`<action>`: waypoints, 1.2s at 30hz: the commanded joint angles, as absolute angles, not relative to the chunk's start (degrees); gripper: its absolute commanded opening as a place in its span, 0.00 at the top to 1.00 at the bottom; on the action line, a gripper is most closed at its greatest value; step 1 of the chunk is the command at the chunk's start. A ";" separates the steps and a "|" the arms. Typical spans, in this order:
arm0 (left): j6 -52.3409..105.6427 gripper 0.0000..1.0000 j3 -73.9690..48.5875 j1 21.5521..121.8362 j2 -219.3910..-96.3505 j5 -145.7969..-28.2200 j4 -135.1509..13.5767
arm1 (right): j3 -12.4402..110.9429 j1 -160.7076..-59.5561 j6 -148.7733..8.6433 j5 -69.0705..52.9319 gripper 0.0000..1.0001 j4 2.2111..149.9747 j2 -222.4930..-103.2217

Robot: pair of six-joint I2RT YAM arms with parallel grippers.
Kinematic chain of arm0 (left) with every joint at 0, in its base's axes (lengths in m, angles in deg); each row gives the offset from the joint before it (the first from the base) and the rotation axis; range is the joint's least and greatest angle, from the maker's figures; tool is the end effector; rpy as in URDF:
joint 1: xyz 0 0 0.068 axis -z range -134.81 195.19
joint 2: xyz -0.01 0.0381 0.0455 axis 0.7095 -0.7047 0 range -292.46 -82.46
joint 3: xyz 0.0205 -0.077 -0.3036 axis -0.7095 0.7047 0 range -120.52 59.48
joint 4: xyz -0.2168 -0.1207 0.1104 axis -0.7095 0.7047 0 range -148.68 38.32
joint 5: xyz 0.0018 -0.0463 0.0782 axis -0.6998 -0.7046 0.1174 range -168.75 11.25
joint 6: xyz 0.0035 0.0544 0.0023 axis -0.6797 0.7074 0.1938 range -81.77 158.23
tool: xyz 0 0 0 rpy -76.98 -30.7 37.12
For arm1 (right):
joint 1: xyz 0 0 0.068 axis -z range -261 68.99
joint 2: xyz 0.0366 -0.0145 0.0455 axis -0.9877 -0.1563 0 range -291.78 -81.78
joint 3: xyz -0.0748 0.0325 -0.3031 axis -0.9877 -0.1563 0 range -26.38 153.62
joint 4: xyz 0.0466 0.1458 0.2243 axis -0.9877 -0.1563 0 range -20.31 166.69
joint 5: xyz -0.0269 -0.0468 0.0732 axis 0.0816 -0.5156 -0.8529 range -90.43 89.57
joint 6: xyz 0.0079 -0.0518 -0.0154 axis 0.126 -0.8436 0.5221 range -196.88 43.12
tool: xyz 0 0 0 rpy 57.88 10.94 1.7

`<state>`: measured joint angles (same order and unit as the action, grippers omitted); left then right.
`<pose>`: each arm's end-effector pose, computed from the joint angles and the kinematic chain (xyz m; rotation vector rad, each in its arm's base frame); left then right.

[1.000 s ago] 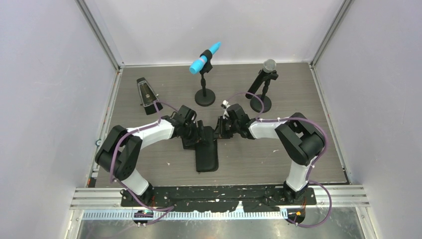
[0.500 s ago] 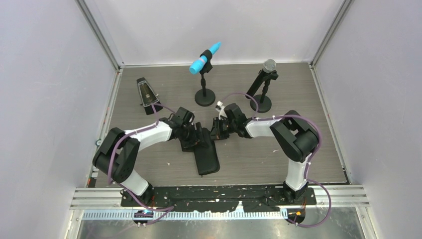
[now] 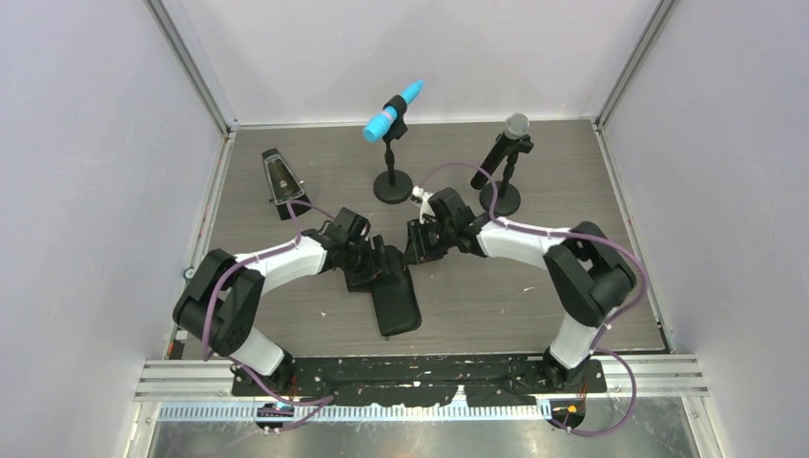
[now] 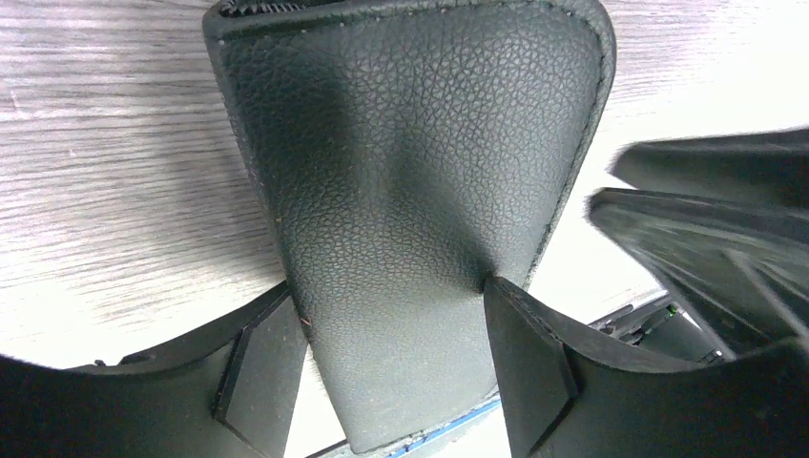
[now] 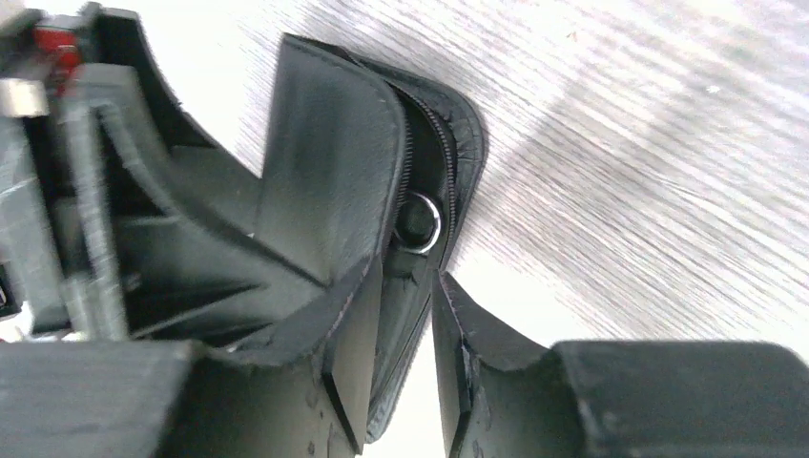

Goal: Sort the hair-cutting tools
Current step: Close the hairdressing tool bag at the center of the board.

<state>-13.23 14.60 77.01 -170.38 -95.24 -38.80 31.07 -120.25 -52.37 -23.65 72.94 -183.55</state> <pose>0.2380 -0.1598 0.1918 -0.3919 2.8520 -0.7718 0.2847 0.2512 0.1974 -0.5278 2.5122 0.9644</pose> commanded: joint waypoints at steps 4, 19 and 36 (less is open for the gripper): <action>-12.03 0.33 13.96 77.32 -170.41 -92.93 -41.17 | 33.53 -120.38 -58.34 -10.72 0.57 60.73 -173.36; -12.31 0.32 11.84 77.60 -169.64 -92.04 -37.06 | 23.25 -122.19 -44.12 -24.85 0.32 76.31 -174.01; -16.49 0.28 4.27 78.15 -170.85 -91.99 -29.17 | 20.39 -121.85 -45.99 -24.92 0.62 80.55 -182.28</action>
<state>-15.22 7.91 77.86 -171.15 -90.98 -30.83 21.23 -121.91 -44.30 -25.60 79.37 -180.82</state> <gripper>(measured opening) 0.695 0.441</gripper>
